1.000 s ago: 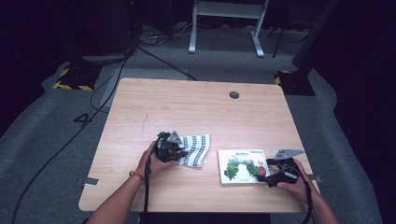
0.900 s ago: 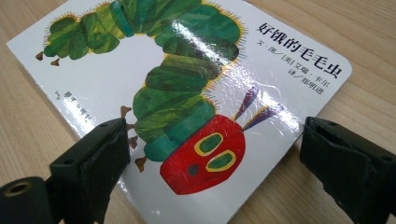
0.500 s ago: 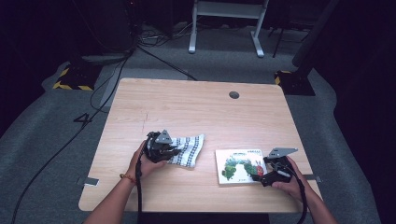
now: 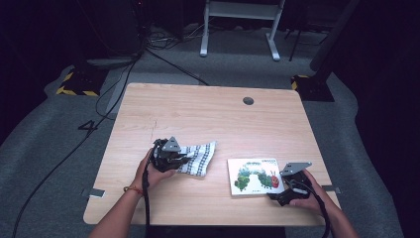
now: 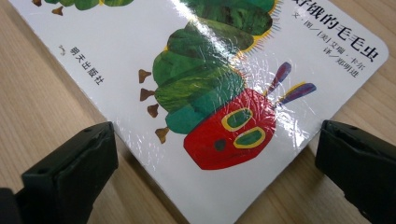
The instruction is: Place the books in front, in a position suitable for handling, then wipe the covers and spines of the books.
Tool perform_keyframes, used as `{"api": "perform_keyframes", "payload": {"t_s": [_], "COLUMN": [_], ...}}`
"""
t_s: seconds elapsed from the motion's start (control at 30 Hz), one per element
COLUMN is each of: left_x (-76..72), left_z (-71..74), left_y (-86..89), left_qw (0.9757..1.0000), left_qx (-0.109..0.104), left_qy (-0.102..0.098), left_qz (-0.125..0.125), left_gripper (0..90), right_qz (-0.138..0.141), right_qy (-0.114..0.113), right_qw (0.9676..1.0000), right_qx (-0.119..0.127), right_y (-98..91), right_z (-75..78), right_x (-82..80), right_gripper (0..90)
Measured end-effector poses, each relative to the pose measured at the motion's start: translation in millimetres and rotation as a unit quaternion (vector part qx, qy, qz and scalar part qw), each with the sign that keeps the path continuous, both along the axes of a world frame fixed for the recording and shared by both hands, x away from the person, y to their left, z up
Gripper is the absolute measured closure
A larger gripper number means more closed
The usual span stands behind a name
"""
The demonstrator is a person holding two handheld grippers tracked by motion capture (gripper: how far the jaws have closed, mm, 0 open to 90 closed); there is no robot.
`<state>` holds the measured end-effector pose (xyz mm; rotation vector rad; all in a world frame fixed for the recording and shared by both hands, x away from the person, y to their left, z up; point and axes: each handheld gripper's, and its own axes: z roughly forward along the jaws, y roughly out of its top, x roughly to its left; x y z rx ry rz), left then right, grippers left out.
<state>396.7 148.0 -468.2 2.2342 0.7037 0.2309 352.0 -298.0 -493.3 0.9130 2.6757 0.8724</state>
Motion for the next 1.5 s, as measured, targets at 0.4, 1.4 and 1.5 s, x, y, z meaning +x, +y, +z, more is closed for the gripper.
{"api": "perform_keyframes", "payload": {"t_s": [0.4,1.4,1.5], "left_x": [1.2,-8.8,-7.2], "left_z": [2.0,14.0,12.7], "left_y": [1.4,-39.0,-60.8], "left_qw": [0.9999,0.9983,0.9972], "left_qx": [-0.011,-0.024,-0.008], "left_qy": [0.001,-0.02,-0.024], "left_qz": [-0.006,-0.049,-0.07], "left_gripper": [81.9,81.6,81.6], "right_qz": [-0.028,0.001,0.007], "right_qy": [-0.012,-0.017,-0.018], "right_qw": [0.9995,0.9981,0.9984], "right_qx": [0.014,0.059,0.053], "right_y": [27.7,3.3,8.3], "right_z": [-2.9,1.5,-0.7], "right_x": [0.3,0.8,-0.2], "right_gripper": [0.0,20.1,20.3]}}
